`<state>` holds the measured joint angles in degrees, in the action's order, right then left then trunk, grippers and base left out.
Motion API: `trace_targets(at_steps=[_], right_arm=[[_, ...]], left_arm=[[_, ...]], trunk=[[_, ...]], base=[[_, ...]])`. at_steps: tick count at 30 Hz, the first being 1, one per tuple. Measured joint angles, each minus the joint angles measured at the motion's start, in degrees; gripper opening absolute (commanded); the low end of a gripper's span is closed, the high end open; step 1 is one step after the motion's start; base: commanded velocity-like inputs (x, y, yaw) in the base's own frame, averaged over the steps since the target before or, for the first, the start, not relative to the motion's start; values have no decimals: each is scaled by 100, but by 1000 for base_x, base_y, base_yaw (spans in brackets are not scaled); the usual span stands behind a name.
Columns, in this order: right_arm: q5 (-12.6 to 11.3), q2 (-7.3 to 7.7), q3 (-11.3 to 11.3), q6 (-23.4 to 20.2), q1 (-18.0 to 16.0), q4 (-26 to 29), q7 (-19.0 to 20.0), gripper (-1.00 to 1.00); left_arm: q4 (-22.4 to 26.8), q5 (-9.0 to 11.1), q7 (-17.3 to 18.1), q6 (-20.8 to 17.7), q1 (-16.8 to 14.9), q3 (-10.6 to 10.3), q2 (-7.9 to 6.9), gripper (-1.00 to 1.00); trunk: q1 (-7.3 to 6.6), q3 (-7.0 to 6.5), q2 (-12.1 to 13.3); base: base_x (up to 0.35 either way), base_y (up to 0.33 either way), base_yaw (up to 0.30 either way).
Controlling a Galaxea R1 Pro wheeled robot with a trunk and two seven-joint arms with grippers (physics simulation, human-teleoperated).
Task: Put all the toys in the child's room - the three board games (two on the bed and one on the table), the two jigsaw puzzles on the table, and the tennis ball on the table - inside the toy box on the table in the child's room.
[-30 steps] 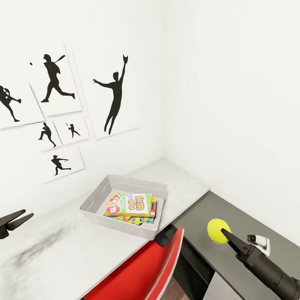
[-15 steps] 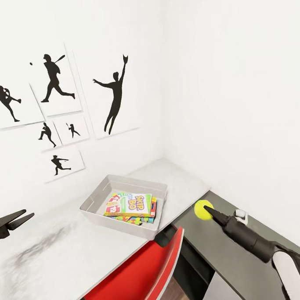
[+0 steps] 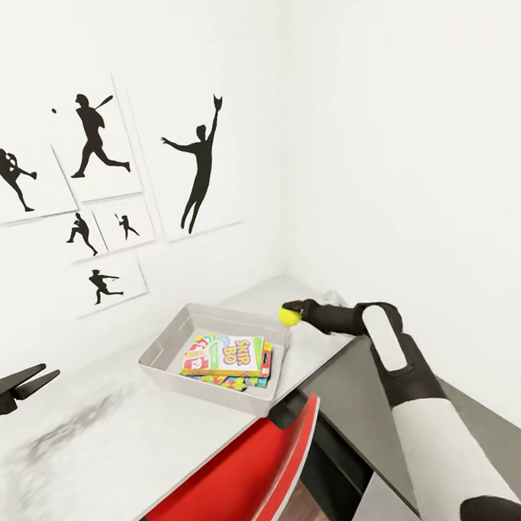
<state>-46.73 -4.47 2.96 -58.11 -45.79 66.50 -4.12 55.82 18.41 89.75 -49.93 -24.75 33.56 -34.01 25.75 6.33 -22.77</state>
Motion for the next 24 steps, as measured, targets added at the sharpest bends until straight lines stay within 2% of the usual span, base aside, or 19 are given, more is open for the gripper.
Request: trace_targets(at_steps=[2, 4, 9, 11, 13, 15, 17, 24], right_arm=[[23, -139, -41, 3, -384, -656, -450, -100], [17, -229, -70, 2, -662, -1086, -803, -100], [25, -536, -104, 63, -959, -1456, -1174, -100], [47, -548, -158, 146, -1048, -1518, -1230, -100], [99, -552, -319, 220, -1106, -1550, -1261, -100], [184, -553, -660, 291, -1160, -1593, -1284, -100], [226, -553, -846, 316, -1208, -1651, -1294, -100], [278, -553, -1046, 337, -1275, -1829, -1469, -100]], left_arm=[[2, 0, 0, 0, 0, 0, 1, 100], [5, 2, 0, 0, 1, 0, 1, 100], [18, 7, 0, 0, 1, 1, 2, 100], [22, 8, 0, 0, 1, -18, 15, 100], [43, 9, 0, -2, 1, -101, 49, 100], [176, 11, 1, -6, 1, -268, 85, 100], [292, 14, 1, -12, 1, -374, 134, 100], [491, 17, 1, -21, 1, -475, 314, 100]], trunk=[[0, 0, 0], [-1, 0, -1], [-1, 0, -2], [-1, 0, -2], [-1, 1, -2], [-1, 0, -2], [-1, 0, -2], [-1, 1, -2]], base=[[0, 0, 0], [0, 0, 0], [0, 0, 0], [0, 0, 0], [0, 0, 0], [0, 0, 0], [0, 0, 0], [0, 0, 0]])
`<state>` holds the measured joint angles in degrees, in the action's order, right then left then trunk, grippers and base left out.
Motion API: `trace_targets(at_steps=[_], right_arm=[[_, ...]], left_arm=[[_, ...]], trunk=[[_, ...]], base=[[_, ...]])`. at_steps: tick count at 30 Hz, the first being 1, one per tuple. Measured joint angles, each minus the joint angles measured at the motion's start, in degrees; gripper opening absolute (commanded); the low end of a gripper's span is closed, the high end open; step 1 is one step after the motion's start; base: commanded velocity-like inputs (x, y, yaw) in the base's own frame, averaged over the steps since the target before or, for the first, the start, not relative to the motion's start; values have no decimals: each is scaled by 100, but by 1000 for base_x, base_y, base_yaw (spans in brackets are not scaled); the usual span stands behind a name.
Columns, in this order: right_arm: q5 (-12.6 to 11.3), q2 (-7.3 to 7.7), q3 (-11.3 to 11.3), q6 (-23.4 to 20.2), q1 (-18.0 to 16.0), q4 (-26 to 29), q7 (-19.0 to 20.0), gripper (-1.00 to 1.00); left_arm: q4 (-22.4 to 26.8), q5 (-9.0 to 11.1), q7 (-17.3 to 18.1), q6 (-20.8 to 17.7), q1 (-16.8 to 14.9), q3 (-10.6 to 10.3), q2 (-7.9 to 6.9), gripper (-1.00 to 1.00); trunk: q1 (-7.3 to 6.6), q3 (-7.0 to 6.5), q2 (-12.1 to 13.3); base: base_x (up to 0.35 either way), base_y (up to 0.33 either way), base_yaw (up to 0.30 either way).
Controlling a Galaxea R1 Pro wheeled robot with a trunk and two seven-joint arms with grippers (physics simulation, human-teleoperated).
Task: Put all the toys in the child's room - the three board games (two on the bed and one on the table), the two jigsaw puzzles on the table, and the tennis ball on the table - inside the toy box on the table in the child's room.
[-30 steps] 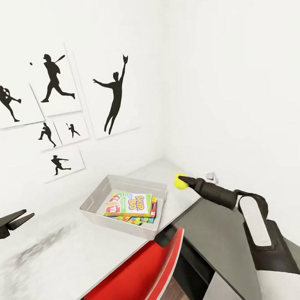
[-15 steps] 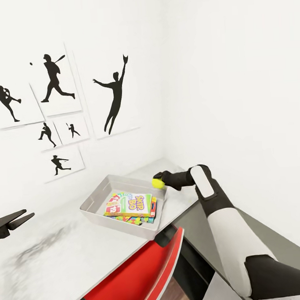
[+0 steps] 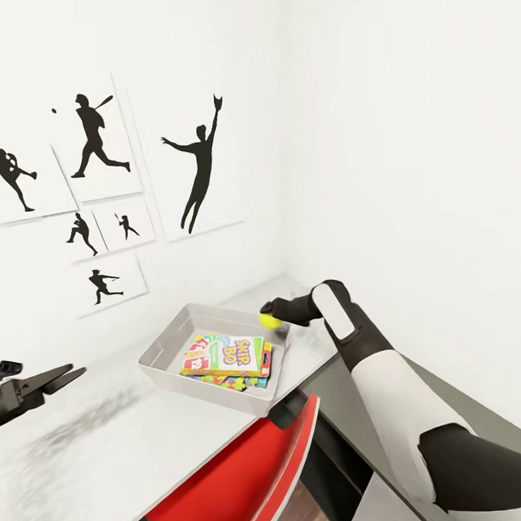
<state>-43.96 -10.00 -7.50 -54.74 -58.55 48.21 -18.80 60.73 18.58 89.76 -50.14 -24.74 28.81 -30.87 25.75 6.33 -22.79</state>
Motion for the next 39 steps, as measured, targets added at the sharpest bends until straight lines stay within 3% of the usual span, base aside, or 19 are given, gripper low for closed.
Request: trace_targets(at_steps=[17, 26, 39], right_arm=[[-45, 0, -172, -97, -2, -39, -535, -100], [-61, 0, -729, -85, 53, 150, -581, -100], [-92, 0, -907, -108, 73, 171, -562, -100]], left_arm=[[70, -8, 0, -14, 0, -24, 90, 100], [63, -8, 0, -14, 0, -16, 83, 100], [62, -8, 0, -14, 1, -15, 64, 100]], trunk=[[0, 0, 0], [0, 7, 0], [0, 113, 0]], base=[[0, 0, 0], [0, 0, 10], [0, 0, 74]])
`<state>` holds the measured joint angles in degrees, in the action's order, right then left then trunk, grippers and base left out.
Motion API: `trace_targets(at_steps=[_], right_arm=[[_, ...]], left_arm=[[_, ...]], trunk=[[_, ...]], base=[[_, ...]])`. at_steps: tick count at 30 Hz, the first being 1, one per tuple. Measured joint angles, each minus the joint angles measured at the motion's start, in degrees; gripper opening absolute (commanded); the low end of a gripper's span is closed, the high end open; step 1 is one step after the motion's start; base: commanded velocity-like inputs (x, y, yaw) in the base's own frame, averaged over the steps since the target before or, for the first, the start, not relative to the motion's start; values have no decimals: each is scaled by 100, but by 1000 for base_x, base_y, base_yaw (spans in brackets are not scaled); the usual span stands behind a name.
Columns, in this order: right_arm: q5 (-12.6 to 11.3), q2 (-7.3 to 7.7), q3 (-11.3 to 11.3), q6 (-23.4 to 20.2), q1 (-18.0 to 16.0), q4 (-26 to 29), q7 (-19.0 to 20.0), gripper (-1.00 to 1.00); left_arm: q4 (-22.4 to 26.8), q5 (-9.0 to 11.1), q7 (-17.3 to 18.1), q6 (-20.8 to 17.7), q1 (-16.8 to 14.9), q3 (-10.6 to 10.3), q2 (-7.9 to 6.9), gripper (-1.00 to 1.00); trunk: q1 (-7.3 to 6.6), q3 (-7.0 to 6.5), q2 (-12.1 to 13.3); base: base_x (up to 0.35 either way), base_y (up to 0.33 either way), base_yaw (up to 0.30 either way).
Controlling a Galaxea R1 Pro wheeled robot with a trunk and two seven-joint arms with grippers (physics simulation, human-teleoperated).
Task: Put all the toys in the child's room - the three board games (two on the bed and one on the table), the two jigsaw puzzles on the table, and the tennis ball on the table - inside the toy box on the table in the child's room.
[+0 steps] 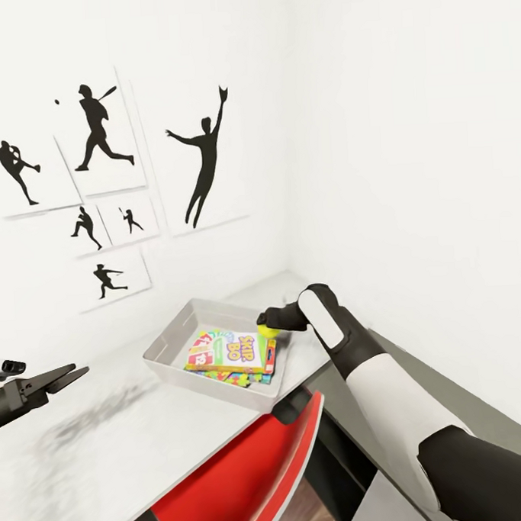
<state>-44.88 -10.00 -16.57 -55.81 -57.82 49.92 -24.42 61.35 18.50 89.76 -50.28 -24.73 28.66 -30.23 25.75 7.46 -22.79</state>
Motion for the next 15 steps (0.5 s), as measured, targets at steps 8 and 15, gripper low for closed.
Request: trace_targets(at_steps=[8, 15], right_arm=[[4, 0, -5, 21, 12, -76, 15, -100], [6, 0, -4, 1, 13, -211, 16, -100]], left_arm=[[0, -1, 0, 0, 0, 0, -7, 100], [0, -1, 0, 1, 0, 0, -7, 100]], trunk=[[0, 73, 0], [0, 136, 0]], base=[[0, 0, 83], [0, 0, 83]])
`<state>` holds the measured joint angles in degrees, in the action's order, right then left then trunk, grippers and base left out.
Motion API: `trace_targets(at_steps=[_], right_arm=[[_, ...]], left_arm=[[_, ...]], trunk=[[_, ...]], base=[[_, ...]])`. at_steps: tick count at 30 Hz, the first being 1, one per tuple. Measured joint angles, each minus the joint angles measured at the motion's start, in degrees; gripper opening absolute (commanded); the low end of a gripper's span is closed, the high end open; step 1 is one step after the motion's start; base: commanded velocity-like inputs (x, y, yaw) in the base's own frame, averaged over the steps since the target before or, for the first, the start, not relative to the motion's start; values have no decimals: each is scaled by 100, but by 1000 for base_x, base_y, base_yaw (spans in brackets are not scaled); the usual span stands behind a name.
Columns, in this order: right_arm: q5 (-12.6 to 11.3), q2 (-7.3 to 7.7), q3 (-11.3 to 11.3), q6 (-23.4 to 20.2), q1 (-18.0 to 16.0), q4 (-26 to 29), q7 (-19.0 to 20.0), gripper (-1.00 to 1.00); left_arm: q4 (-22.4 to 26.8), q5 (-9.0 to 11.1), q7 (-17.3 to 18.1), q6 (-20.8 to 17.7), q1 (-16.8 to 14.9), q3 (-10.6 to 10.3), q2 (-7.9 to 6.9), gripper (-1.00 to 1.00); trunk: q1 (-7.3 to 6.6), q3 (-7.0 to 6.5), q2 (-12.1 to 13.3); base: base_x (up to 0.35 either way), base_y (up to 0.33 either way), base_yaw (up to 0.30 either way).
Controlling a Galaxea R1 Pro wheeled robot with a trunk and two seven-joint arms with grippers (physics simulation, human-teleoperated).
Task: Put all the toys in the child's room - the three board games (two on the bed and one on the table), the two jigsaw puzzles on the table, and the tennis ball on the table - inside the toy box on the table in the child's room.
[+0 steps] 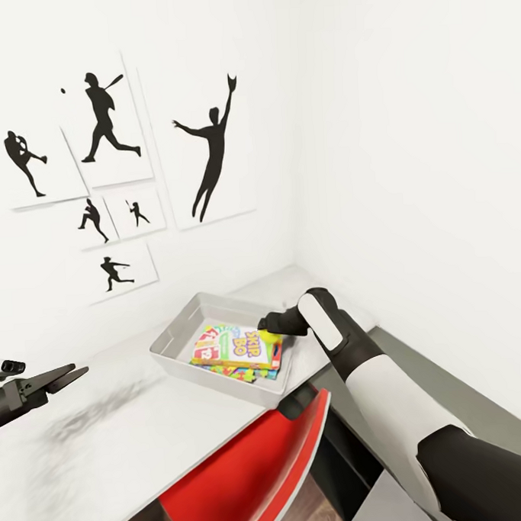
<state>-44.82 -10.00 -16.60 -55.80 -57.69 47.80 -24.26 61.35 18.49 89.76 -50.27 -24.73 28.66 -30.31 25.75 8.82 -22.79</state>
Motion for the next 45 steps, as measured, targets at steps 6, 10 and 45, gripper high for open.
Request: trace_targets(at_steps=[6, 10, 45], right_arm=[[0, 0, -3, -25, 0, -15, 0, -100], [2, 0, -4, -30, 0, -18, -3, -100], [72, 0, 21, -358, -5, 41, -52, -100]], left_arm=[[5, -1, 0, 0, 0, 0, 5, 100], [167, 1, 0, -28, 6, -5, 15, 100], [729, -25, 0, -671, -546, -616, 115, 100]], trunk=[[0, 54, 0], [0, 91, 0], [0, 360, -1]], base=[[0, 0, 83], [0, 0, 83], [0, 0, 68]])
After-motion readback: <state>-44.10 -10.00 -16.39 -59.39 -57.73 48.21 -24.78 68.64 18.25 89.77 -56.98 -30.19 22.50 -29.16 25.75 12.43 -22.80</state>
